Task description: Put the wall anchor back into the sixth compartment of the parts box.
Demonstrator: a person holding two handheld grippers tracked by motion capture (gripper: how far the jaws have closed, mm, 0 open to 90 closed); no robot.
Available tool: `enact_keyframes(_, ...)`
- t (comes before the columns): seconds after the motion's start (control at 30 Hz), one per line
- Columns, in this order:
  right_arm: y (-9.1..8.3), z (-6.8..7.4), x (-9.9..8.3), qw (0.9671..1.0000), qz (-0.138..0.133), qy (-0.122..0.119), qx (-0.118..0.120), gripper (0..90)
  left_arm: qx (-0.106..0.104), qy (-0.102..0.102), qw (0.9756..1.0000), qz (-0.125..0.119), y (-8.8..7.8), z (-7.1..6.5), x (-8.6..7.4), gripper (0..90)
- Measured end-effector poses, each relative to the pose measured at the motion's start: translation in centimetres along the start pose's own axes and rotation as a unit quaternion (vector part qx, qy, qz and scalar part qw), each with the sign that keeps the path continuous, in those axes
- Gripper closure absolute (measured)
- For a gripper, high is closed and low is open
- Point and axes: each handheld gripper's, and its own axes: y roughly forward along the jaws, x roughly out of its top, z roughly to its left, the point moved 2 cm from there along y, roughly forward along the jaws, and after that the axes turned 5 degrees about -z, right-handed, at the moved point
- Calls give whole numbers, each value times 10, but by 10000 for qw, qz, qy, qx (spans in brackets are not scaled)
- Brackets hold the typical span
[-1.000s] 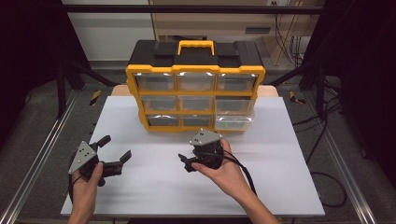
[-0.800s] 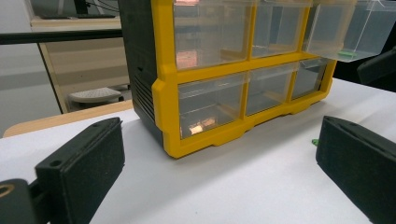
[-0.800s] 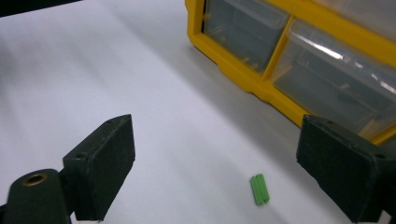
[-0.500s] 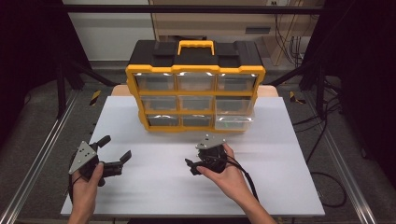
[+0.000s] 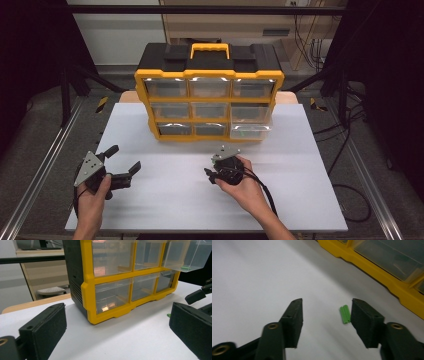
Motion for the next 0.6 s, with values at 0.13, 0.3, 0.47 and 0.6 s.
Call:
enact_keyframes(0.13,6,-8,0,10000,-10,9,-71,638,2,-1,10000,0,0,0,0,13)
enact_keyframes(0.3,18,-16,-4,10000,79,39,-4,746,0,-3,10000,10,0,1,0,13)
enact_keyframes(0.47,30,-20,-9,9998,190,-35,25,797,-4,3,10000,15,0,1,0,13)
enact_keyframes(0.6,35,-21,-10,9997,231,-33,9,806,-5,5,10000,19,0,1,0,13)
